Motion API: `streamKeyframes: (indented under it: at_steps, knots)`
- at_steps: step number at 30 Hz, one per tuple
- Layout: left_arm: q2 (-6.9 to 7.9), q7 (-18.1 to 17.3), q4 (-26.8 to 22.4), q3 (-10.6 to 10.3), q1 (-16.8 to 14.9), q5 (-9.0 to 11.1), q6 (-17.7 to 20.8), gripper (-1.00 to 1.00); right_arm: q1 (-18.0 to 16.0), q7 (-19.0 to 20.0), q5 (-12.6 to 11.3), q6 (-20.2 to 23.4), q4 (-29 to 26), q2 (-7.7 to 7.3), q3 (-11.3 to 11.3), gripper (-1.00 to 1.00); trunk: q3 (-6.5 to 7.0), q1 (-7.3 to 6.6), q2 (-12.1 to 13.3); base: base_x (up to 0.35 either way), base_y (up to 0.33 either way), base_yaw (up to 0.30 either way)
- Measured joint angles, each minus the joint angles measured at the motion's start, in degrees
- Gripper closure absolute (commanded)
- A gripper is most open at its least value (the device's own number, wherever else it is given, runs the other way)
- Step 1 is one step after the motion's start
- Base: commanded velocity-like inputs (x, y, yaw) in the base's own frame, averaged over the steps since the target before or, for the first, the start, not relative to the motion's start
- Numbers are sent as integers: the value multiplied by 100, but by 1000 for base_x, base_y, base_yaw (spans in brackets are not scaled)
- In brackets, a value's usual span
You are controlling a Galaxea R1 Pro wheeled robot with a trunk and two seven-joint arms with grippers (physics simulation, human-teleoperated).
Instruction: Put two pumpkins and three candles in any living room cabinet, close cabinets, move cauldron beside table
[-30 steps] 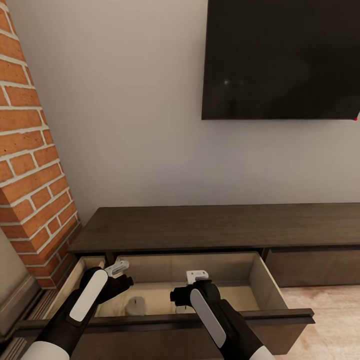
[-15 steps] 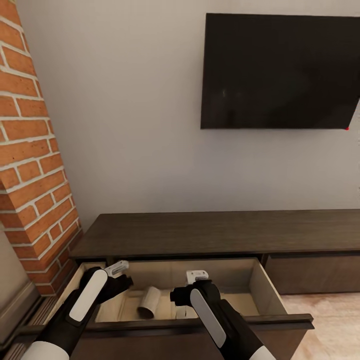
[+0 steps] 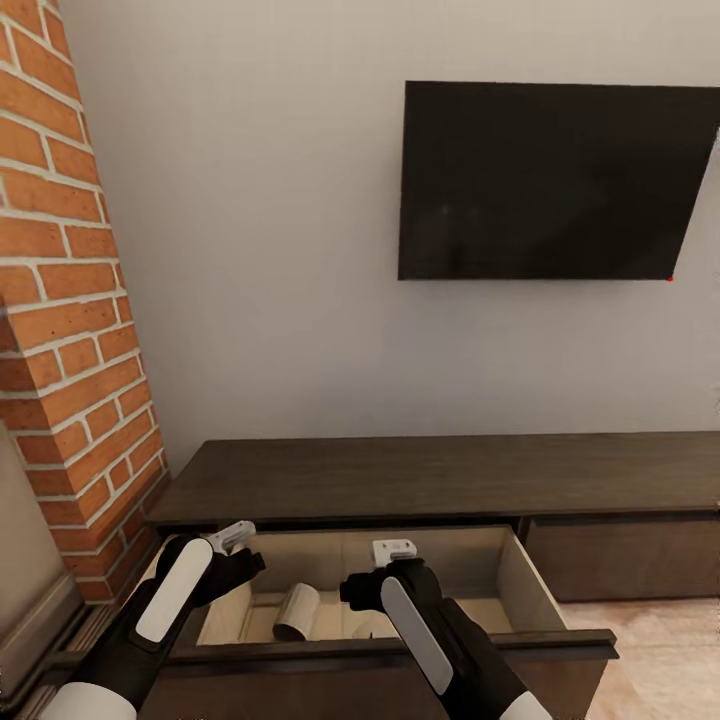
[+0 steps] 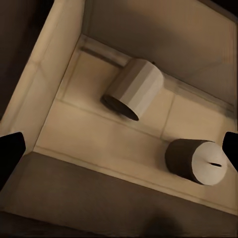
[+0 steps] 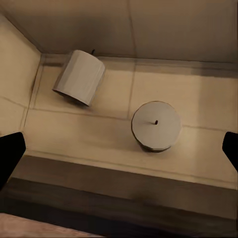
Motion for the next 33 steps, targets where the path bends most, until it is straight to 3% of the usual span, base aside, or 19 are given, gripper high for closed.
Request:
streamKeyframes:
  at_steps: [14, 33]
  knots:
    - [-7, -7, 0, 0, 0, 2, -3, -100, 0, 18, -27, -45, -36, -22, -1, -100, 310, -38, 20, -14, 0, 0]
    - [-6, -9, 0, 0, 0, 0, -9, -100, 0, 47, -35, -77, -66, -14, -1, -100, 652, -455, 781, -21, 0, 0]
